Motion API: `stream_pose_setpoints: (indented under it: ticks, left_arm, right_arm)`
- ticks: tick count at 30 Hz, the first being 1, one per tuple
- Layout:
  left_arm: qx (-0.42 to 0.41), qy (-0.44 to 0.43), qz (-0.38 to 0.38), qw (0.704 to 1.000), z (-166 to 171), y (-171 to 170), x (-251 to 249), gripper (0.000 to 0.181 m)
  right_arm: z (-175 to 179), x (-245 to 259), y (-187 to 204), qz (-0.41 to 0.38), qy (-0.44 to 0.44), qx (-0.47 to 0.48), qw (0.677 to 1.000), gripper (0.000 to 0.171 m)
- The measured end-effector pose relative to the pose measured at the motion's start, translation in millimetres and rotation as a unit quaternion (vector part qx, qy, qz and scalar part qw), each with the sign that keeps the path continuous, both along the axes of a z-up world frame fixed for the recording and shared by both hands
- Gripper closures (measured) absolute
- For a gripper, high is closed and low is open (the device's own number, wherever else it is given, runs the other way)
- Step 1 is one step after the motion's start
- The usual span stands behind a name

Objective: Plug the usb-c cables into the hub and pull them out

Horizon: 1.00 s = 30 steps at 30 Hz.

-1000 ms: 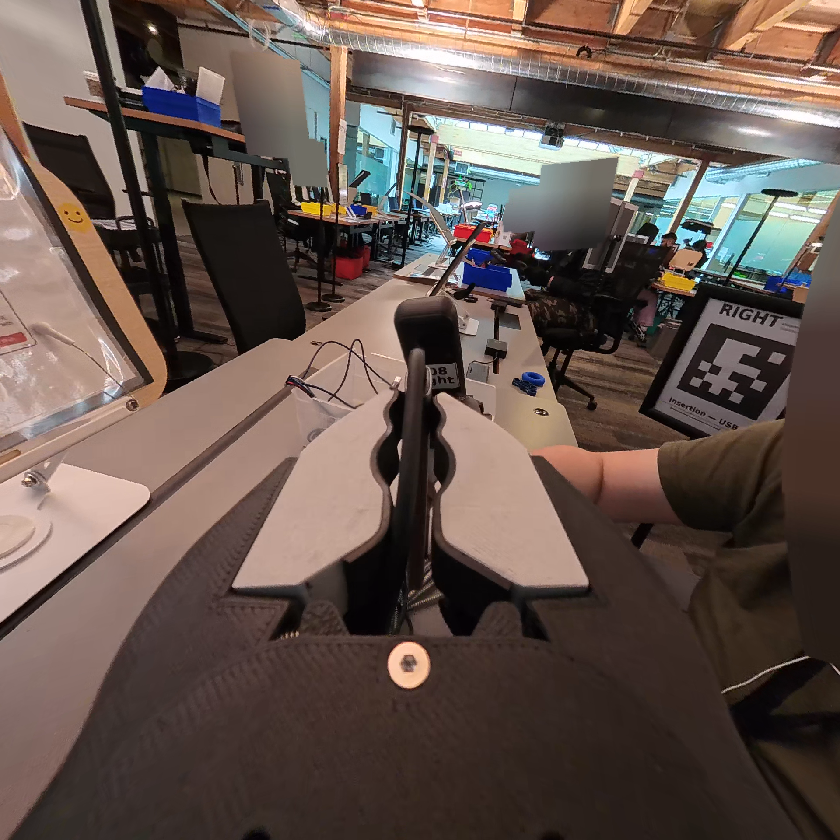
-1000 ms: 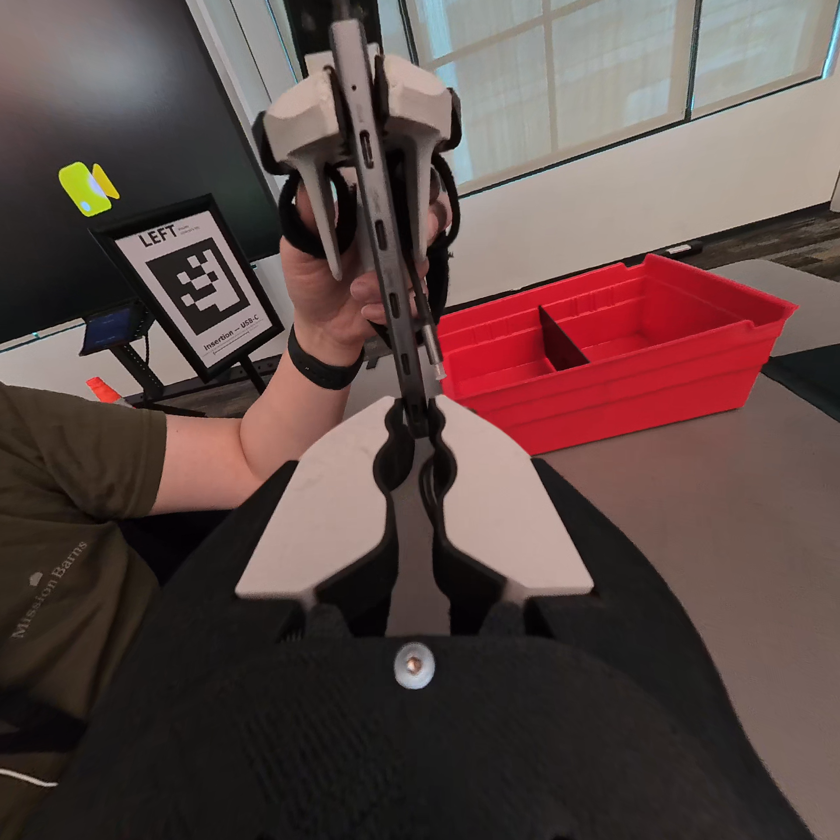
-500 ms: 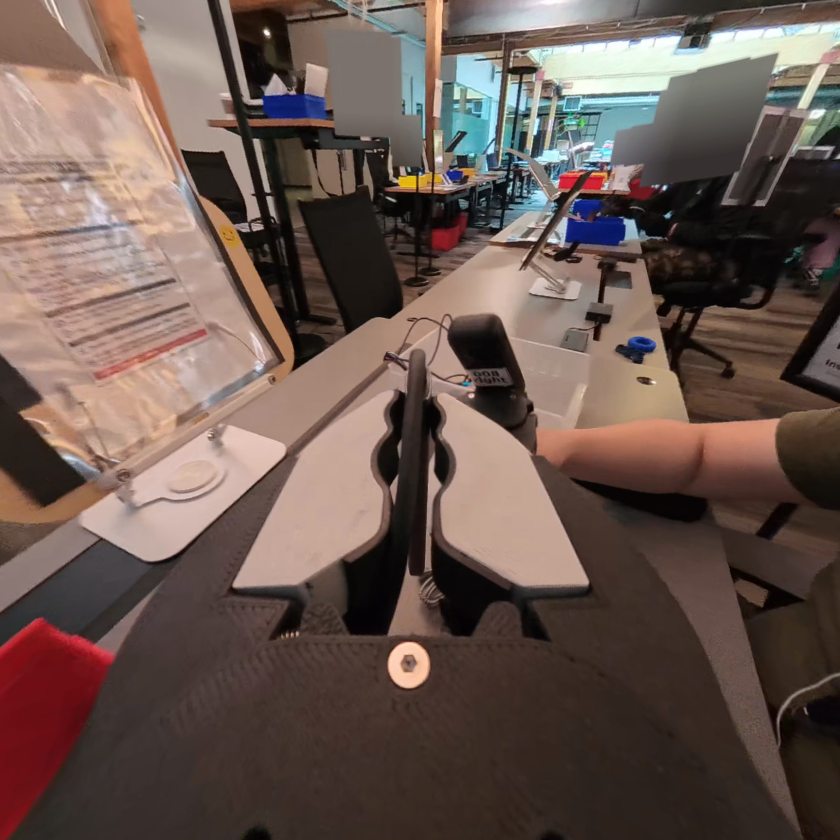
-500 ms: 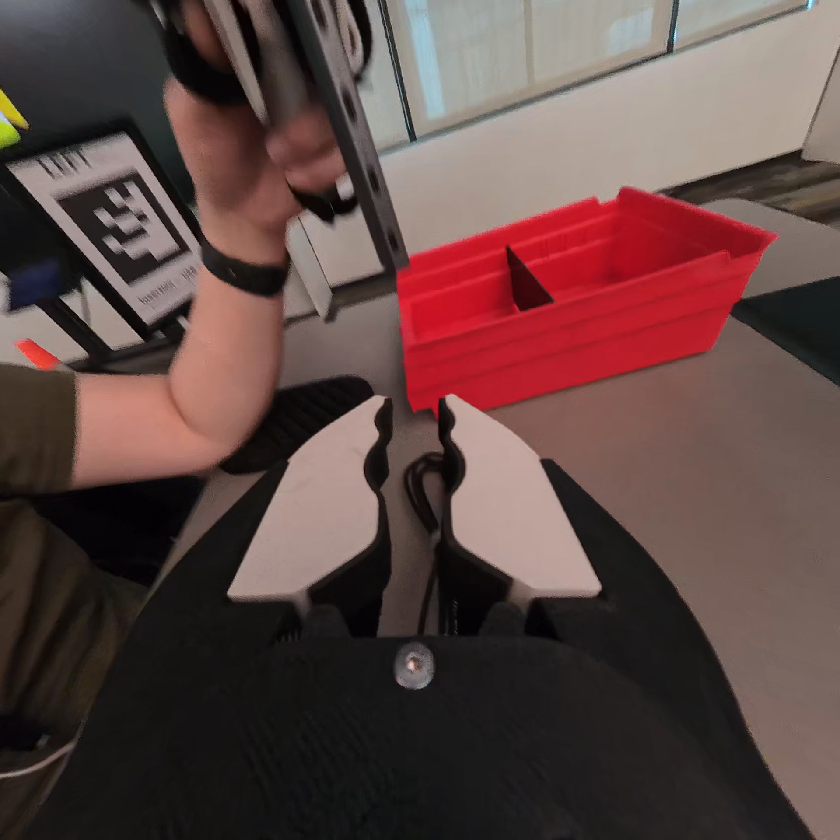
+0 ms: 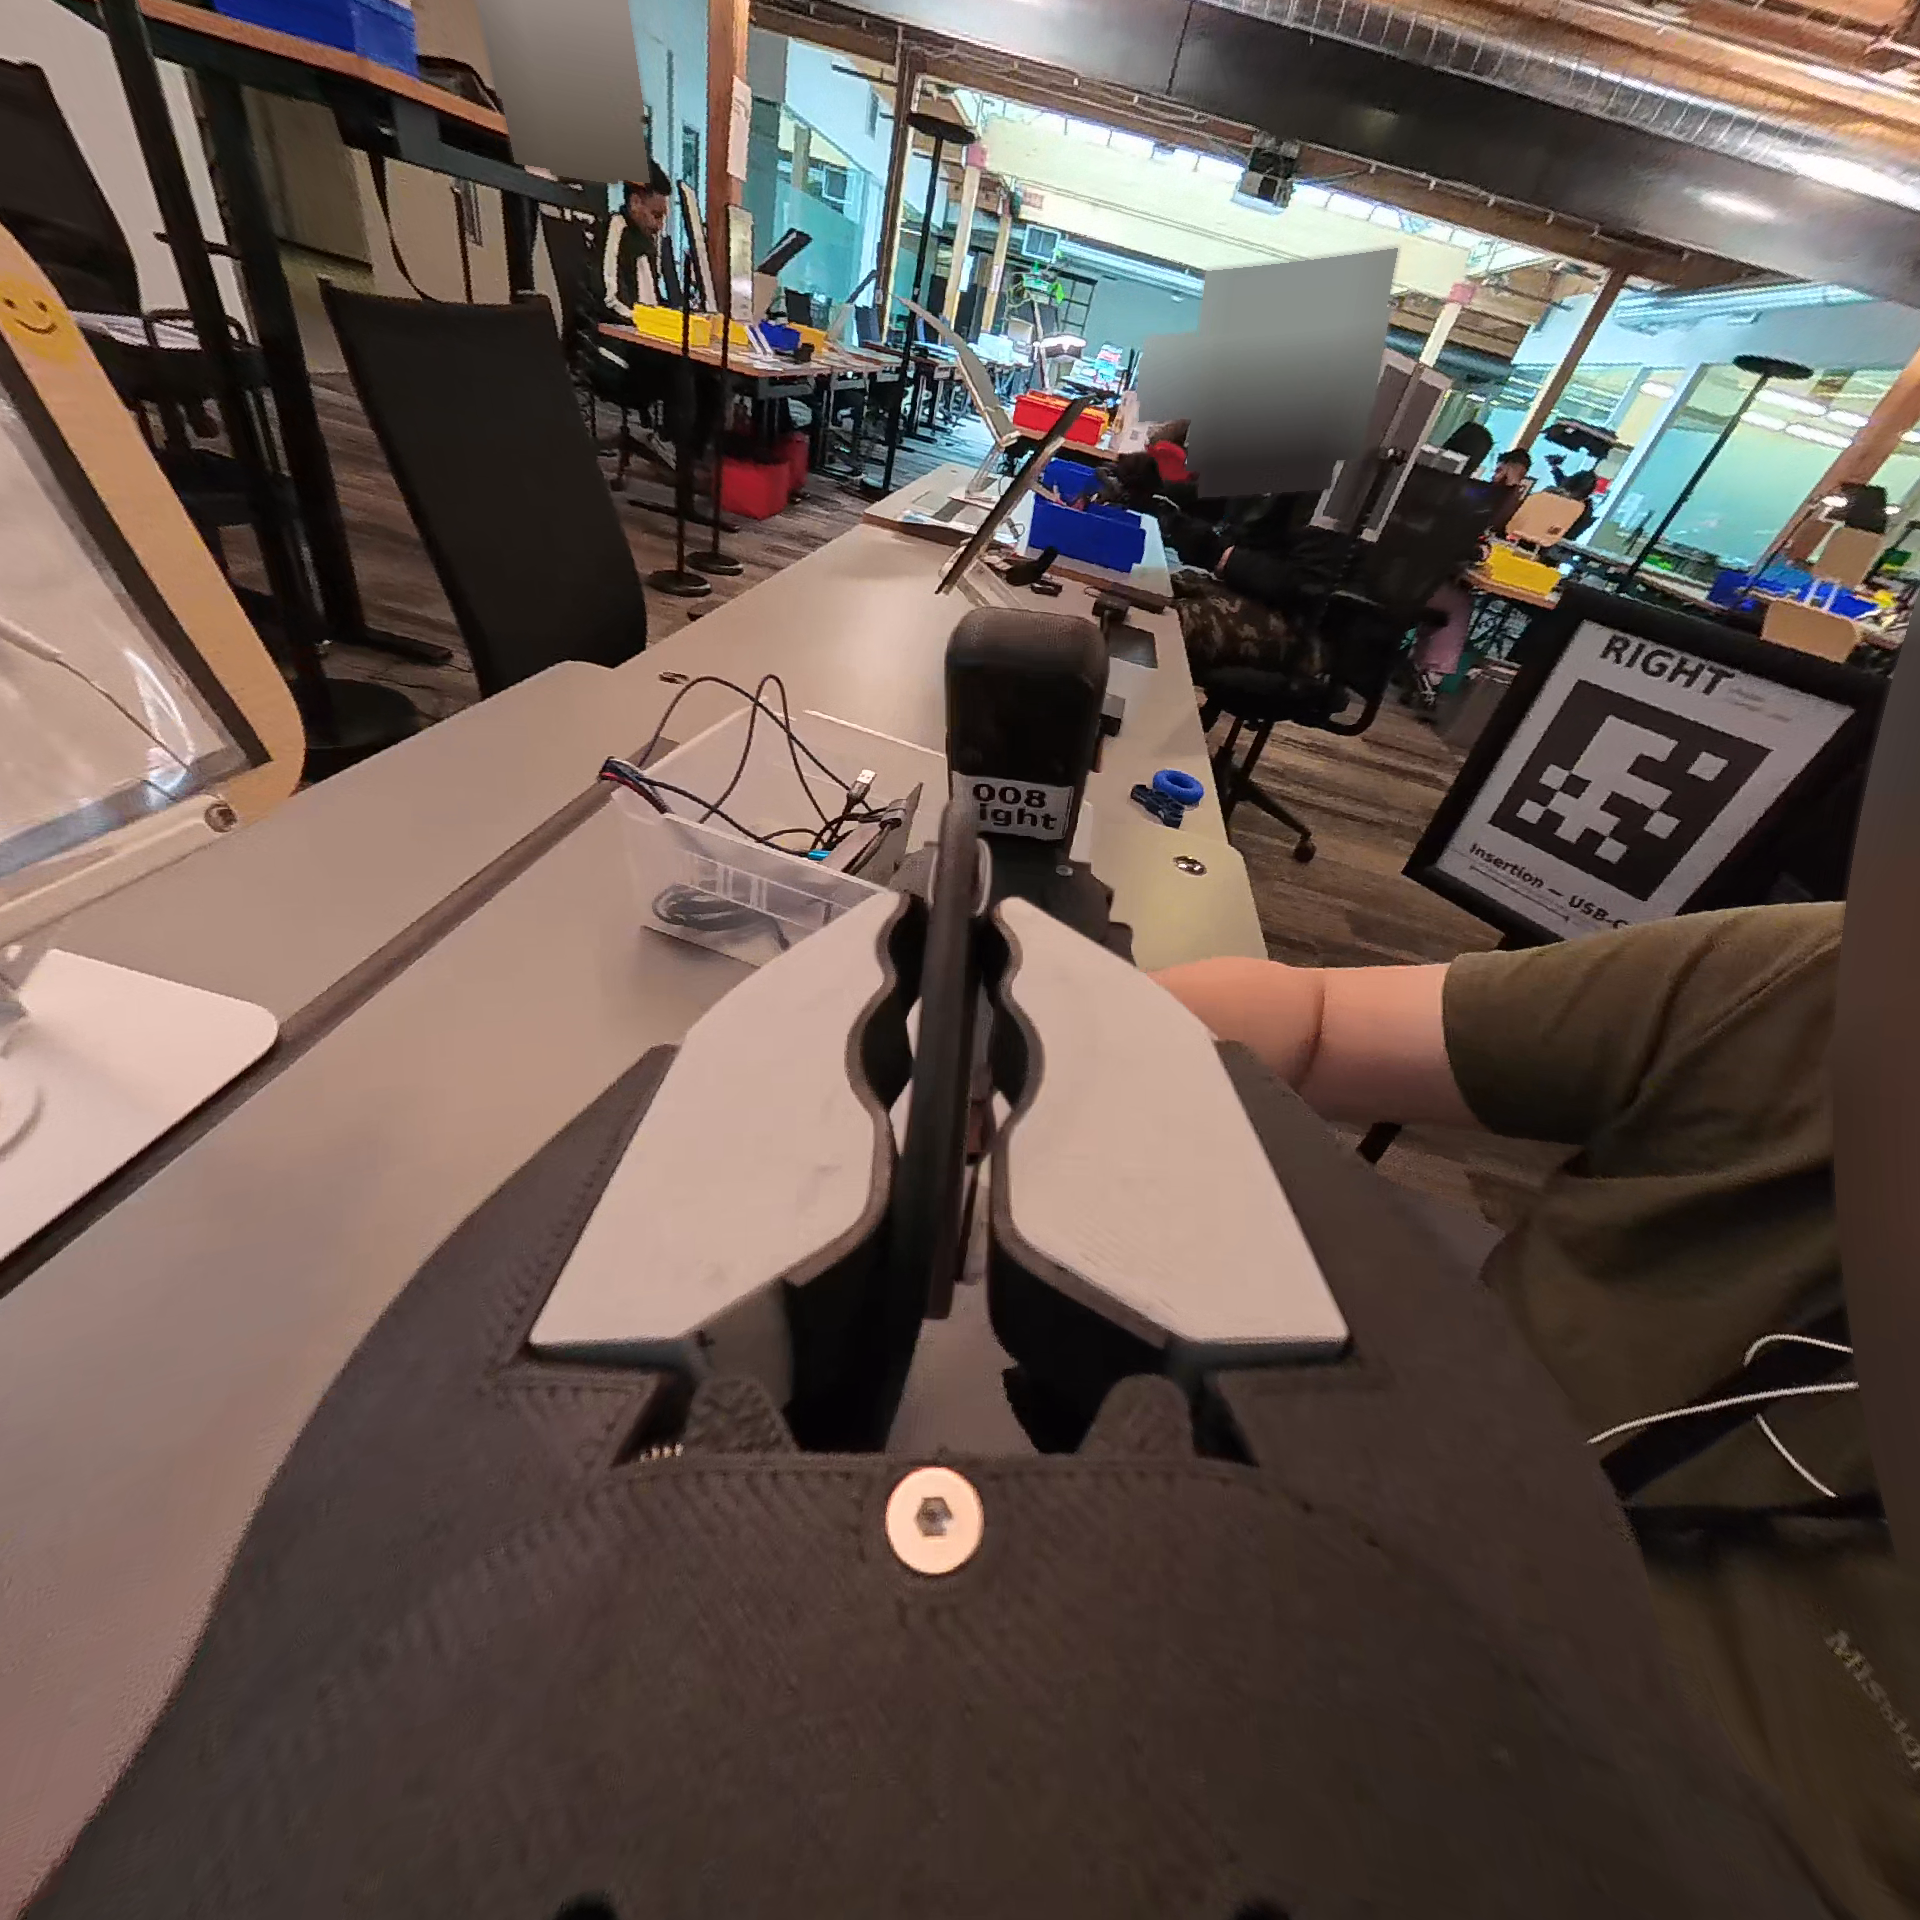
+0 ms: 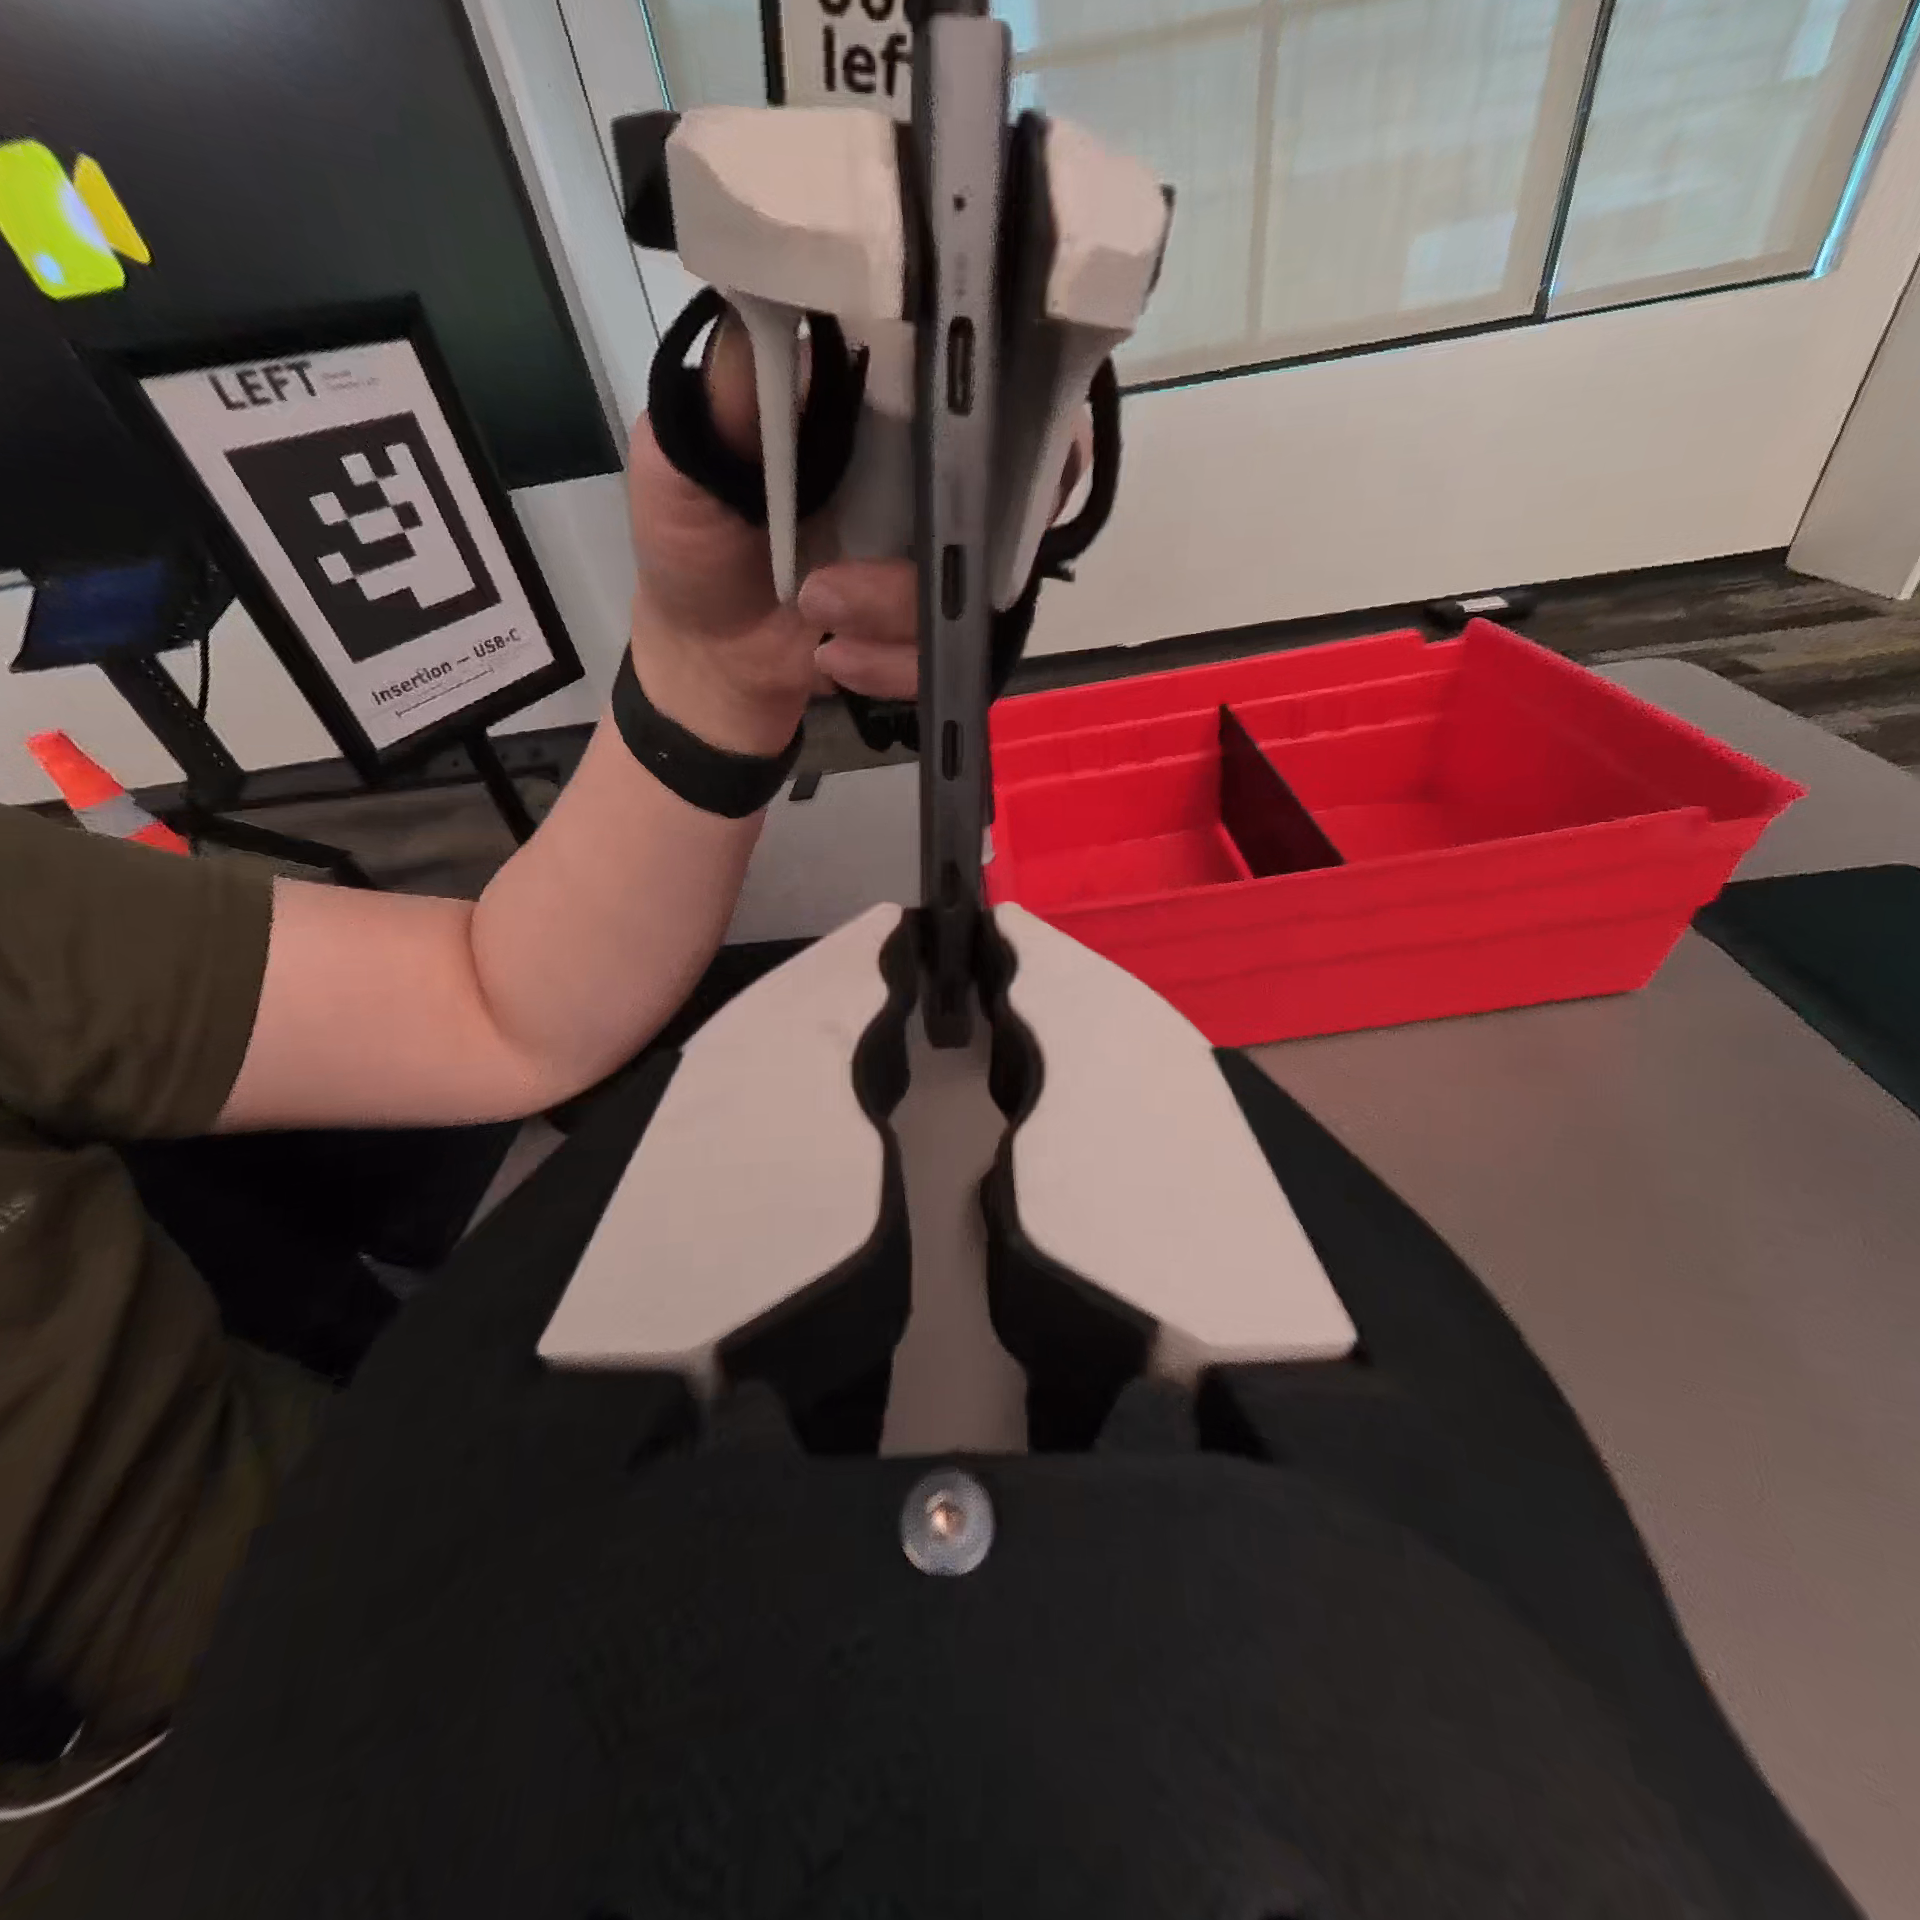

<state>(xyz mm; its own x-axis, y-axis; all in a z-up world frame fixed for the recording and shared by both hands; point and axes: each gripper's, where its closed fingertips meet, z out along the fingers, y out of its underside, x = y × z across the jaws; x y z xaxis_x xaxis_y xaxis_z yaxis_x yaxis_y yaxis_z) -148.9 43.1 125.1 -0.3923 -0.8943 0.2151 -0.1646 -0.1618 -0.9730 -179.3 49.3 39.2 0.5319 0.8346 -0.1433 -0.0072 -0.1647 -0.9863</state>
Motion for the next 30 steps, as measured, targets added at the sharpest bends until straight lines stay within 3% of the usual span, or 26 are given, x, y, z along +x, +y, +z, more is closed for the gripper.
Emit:
stream_pose_setpoints:
  ticks: [2,4,7,10,14,20,24,30]
  left_arm:
    - [-0.012,-0.008,0.015,1.0,5,4,0,0.16]
    - [-0.006,-0.019,0.069,0.997,14,22,-7,0.119]
    - [0.024,-0.05,0.169,0.984,30,50,-28,0.116]
    - [0.01,-0.052,0.208,0.977,38,57,-39,0.114]
    - [0.021,-0.036,0.174,0.984,34,31,-30,0.136]
    - [-0.062,-0.047,0.03,0.997,10,-5,20,0.128]
    - [-0.063,-0.096,-0.034,0.993,12,-18,22,0.152]
    - [-0.009,-0.104,-0.037,0.994,6,-24,22,0.171]
  right_arm:
    - [7,10,3,-0.028,0.009,0.016,0.999,0.16]
    - [23,26,3,-0.05,0.045,0.029,0.997,0.16]
    - [37,51,6,-0.075,0.091,0.026,0.993,0.16]
    - [39,66,11,-0.064,0.166,-0.017,0.984,0.161]
    - [41,70,11,-0.059,0.197,0.0,0.979,0.161]
    - [63,48,-11,-0.065,0.147,0.089,0.983,0.161]
    - [68,42,-16,-0.072,0.142,0.105,0.982,0.161]
    - [64,36,-16,-0.06,0.136,0.104,0.983,0.161]
